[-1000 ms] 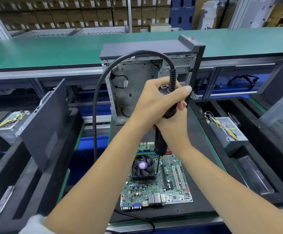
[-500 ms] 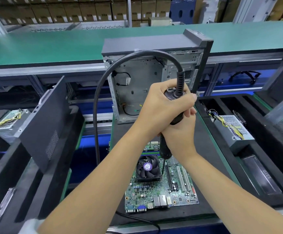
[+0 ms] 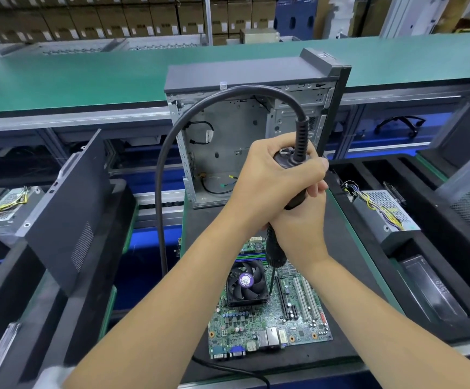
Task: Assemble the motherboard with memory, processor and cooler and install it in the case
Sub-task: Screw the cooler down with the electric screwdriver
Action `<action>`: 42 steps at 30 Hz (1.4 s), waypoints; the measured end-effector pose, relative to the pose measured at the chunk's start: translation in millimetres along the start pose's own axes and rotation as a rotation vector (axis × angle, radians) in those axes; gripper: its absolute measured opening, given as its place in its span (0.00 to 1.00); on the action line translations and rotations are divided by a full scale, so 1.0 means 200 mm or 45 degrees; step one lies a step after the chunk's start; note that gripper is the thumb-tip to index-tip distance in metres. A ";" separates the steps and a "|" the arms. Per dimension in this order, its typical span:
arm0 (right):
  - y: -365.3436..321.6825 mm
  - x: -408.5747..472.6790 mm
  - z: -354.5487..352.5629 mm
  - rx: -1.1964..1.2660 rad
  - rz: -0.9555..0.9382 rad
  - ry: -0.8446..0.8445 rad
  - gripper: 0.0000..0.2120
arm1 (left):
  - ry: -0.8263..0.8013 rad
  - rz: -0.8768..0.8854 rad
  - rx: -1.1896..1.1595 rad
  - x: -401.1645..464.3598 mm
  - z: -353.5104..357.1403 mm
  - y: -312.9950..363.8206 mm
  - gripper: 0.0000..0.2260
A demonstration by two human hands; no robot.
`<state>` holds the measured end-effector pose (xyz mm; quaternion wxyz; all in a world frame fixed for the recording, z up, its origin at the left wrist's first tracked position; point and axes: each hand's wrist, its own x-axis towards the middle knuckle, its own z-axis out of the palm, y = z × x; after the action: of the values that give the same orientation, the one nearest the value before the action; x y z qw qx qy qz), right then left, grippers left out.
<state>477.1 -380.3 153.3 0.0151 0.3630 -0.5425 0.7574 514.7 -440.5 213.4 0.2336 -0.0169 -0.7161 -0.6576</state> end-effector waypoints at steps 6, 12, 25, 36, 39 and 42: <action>0.01 0.01 0.01 0.008 -0.009 -0.014 0.20 | 0.004 0.011 0.001 0.00 -0.01 0.00 0.09; 0.02 0.01 0.00 -0.016 -0.029 -0.013 0.25 | 0.005 0.018 0.000 0.00 -0.01 0.00 0.08; -0.02 -0.02 -0.02 -0.038 -0.042 -0.022 0.24 | 0.010 0.014 0.026 -0.02 0.02 0.00 0.09; -0.03 -0.04 0.01 -0.003 0.046 -0.094 0.26 | 0.063 0.025 0.046 -0.06 0.00 0.01 0.07; -0.05 -0.06 0.00 -0.041 0.014 -0.057 0.25 | 0.073 0.017 0.076 -0.08 0.02 0.04 0.05; -0.07 -0.07 -0.01 -0.063 0.030 -0.055 0.25 | 0.066 0.004 0.069 -0.08 0.03 0.05 0.07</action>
<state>492.1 -367.7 157.0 0.0033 0.3723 -0.5655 0.7360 531.4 -429.7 216.3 0.2533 0.0054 -0.7272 -0.6379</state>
